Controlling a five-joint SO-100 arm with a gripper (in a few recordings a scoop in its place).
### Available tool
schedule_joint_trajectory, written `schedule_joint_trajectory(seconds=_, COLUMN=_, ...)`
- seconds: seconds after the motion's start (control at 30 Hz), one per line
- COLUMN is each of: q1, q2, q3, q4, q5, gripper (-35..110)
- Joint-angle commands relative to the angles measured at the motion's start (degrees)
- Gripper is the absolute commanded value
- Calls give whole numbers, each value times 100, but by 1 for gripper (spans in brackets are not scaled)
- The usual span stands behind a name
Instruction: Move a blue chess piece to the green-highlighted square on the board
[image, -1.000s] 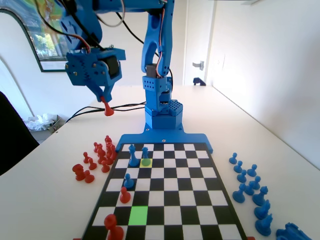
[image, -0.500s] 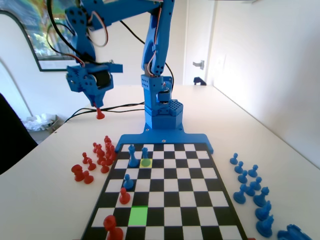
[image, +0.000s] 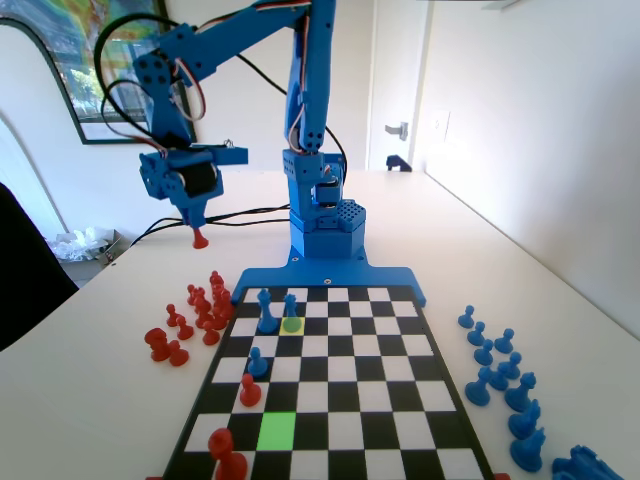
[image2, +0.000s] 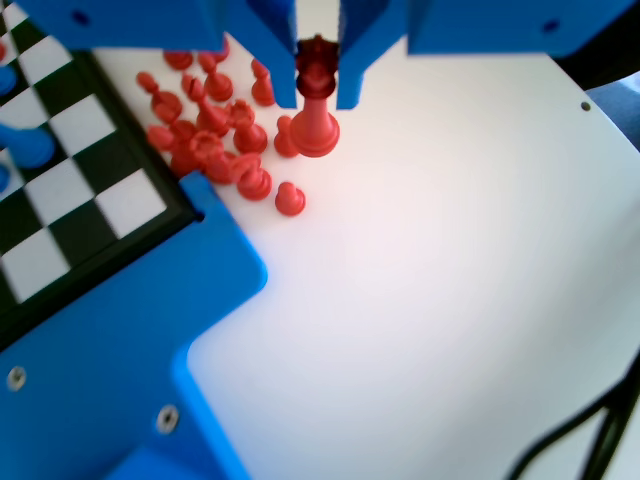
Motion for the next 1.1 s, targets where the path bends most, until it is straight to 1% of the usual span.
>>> schedule_joint_trajectory(seconds=0.0, q1=62, q2=-26, q3=-185, q4=-290, q5=26, gripper=1)
schedule_joint_trajectory(seconds=0.3, q1=-141, q2=-387, q3=281, q4=-1327, q5=272, gripper=1)
schedule_joint_trajectory(seconds=0.5, q1=-176, q2=-413, q3=773, q4=-1863, q5=158, gripper=1)
schedule_joint_trajectory(seconds=0.77, q1=-79, q2=-413, q3=1143, q4=-2268, q5=-26, gripper=1)
schedule_joint_trajectory(seconds=1.07, q1=97, q2=-413, q3=1239, q4=-2435, q5=-220, gripper=1)
